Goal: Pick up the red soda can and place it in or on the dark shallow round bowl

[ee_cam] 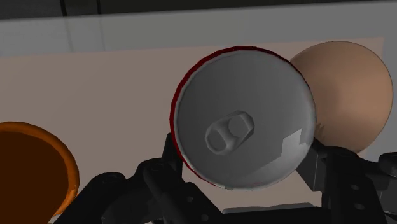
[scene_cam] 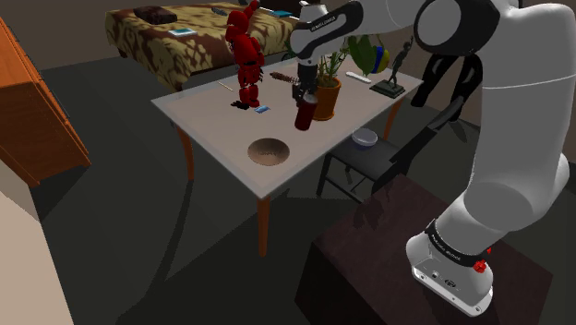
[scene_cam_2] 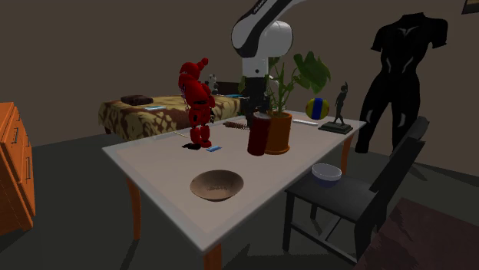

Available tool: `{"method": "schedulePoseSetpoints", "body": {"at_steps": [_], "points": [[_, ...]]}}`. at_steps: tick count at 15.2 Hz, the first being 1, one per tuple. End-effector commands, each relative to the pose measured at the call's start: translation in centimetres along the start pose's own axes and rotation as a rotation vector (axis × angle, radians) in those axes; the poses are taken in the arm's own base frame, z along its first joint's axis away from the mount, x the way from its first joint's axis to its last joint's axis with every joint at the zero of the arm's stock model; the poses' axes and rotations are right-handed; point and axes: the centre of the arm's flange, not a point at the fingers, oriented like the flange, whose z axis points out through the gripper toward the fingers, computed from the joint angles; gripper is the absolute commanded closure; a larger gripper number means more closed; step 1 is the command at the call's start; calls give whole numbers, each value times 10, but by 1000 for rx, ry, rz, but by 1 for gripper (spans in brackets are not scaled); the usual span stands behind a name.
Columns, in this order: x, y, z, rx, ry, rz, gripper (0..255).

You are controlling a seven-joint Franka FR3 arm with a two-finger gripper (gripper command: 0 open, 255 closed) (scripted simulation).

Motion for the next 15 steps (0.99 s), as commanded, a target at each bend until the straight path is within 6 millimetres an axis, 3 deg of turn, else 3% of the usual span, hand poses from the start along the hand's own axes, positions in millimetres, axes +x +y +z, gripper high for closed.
{"method": "schedulePoseSetpoints", "body": {"at_steps": [1,12,15], "points": [[9,-24,-5,0,1,1,255],[50,-160,-36,0,1,1,255],[53,-168,-27,0,1,1,255]]}}
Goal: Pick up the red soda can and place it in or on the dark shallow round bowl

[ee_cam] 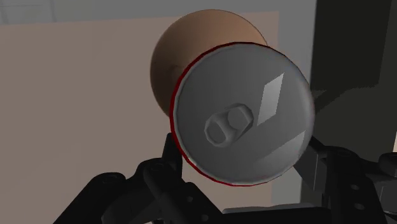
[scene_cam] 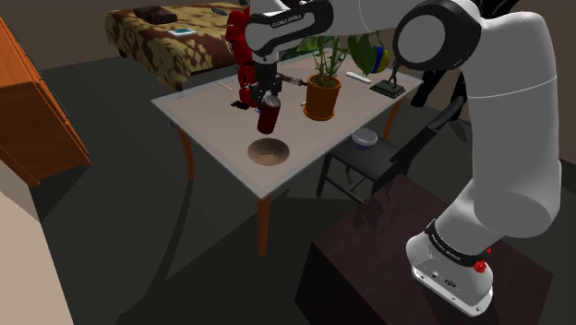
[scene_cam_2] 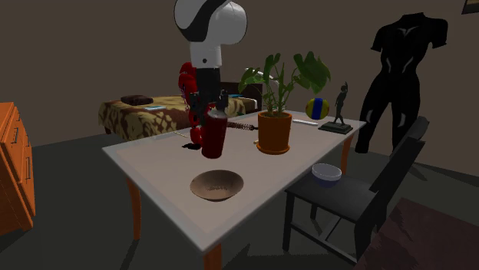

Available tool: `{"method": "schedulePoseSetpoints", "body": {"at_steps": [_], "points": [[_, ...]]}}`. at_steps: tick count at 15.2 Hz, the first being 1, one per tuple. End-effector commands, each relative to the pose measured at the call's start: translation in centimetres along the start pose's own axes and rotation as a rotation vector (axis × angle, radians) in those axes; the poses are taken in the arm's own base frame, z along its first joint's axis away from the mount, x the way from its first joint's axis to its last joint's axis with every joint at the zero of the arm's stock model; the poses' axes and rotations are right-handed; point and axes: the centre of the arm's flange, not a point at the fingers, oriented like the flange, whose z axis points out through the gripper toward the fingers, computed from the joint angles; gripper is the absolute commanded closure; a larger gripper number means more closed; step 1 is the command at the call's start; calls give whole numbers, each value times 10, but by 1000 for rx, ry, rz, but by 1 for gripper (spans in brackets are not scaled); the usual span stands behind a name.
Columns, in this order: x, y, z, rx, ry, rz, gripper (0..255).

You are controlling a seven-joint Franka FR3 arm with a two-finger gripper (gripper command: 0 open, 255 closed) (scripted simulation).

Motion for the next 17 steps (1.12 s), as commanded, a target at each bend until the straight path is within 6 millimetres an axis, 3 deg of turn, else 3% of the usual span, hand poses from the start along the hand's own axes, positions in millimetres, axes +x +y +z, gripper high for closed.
{"method": "schedulePoseSetpoints", "body": {"at_steps": [1,17], "points": [[1,-2,9,0,0,1,255],[5,-3,93,0,0,1,255]]}}
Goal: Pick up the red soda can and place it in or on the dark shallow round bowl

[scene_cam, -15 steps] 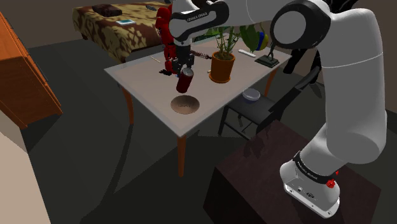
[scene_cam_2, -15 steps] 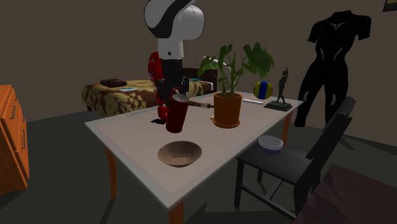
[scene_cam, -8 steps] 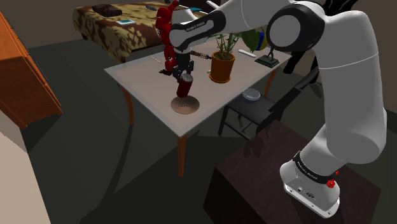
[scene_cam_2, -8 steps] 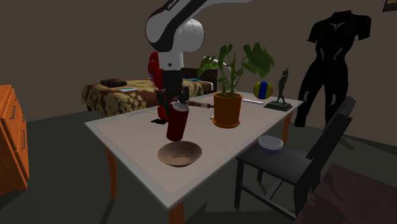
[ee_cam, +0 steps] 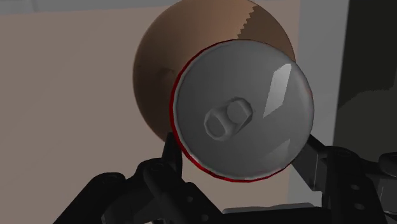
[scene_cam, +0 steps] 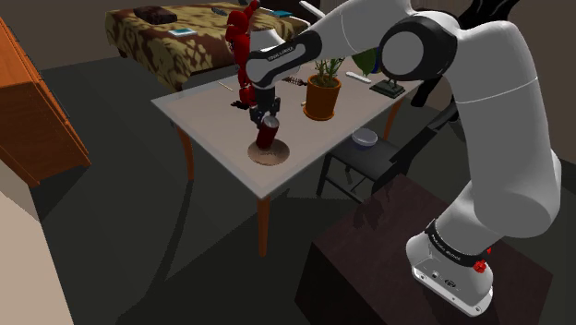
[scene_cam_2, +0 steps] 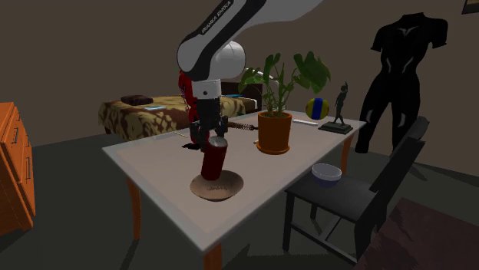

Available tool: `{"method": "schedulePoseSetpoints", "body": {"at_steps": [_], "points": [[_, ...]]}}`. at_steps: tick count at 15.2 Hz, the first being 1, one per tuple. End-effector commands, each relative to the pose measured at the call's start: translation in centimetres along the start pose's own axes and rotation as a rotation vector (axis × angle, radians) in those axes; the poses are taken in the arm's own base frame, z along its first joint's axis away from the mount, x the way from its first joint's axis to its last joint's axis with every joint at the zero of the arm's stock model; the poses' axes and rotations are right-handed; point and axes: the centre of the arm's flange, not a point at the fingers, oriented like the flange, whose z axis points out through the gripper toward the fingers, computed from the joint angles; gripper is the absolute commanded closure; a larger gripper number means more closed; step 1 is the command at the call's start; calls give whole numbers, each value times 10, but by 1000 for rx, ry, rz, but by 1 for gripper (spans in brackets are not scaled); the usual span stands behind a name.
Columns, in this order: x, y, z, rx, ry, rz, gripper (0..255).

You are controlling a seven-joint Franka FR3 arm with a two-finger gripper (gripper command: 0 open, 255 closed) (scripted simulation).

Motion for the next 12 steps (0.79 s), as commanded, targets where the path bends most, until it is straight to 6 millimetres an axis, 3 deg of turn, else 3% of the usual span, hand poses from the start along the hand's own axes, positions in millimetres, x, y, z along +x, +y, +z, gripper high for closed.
{"method": "schedulePoseSetpoints", "body": {"at_steps": [1,10,11,12], "points": [[-1,0,11,0,1,0,255],[0,0,17,0,1,0,255],[0,0,17,0,1,0,0],[0,0,17,0,1,0,0]]}}
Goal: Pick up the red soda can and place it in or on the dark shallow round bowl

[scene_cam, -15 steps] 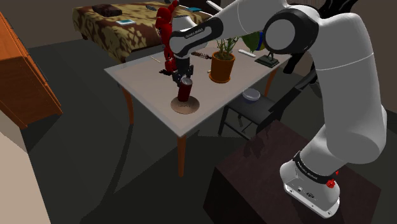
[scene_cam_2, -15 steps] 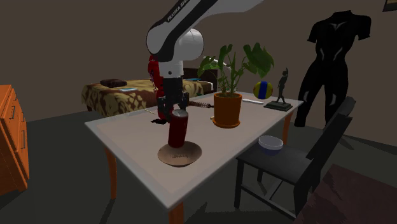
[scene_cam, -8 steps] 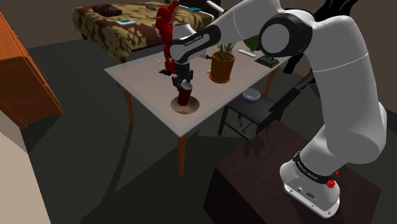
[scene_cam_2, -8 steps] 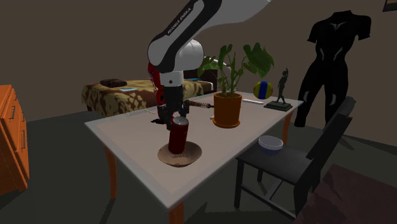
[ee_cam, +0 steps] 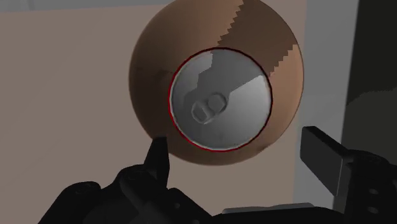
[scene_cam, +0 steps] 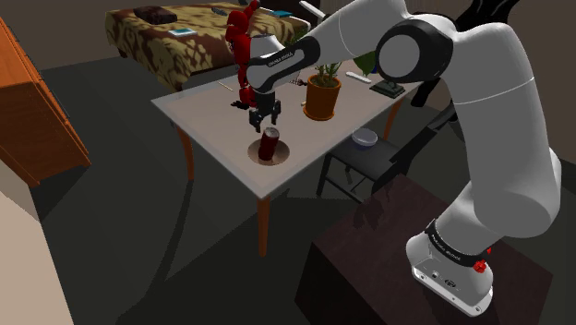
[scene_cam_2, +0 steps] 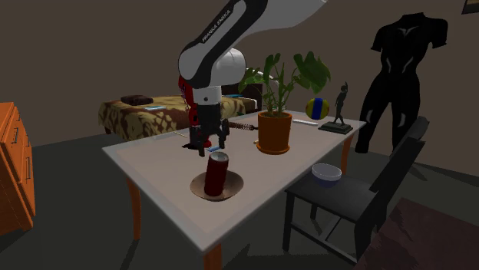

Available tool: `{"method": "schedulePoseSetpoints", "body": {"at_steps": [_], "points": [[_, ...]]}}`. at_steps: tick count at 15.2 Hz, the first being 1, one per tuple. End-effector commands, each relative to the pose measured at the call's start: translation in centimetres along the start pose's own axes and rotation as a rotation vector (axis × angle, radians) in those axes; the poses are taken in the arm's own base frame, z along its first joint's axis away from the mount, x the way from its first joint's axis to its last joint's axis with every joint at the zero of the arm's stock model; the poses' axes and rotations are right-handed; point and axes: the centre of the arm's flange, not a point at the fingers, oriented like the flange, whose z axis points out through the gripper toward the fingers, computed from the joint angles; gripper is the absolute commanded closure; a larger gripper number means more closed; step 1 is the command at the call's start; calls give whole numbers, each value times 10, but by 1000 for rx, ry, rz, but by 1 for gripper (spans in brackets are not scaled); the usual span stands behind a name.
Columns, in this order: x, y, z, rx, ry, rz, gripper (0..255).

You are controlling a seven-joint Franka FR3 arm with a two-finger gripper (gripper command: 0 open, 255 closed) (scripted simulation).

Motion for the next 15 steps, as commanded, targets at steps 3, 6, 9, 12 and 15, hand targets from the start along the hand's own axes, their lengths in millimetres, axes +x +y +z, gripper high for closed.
{"method": "schedulePoseSetpoints", "body": {"at_steps": [3,6,9,12,15], "points": [[0,0,0,0,0,0,0],[0,0,-27,0,0,0,0],[0,0,-50,0,0,0,0],[0,0,-50,0,0,0,0],[0,0,-50,0,0,0,0]]}}
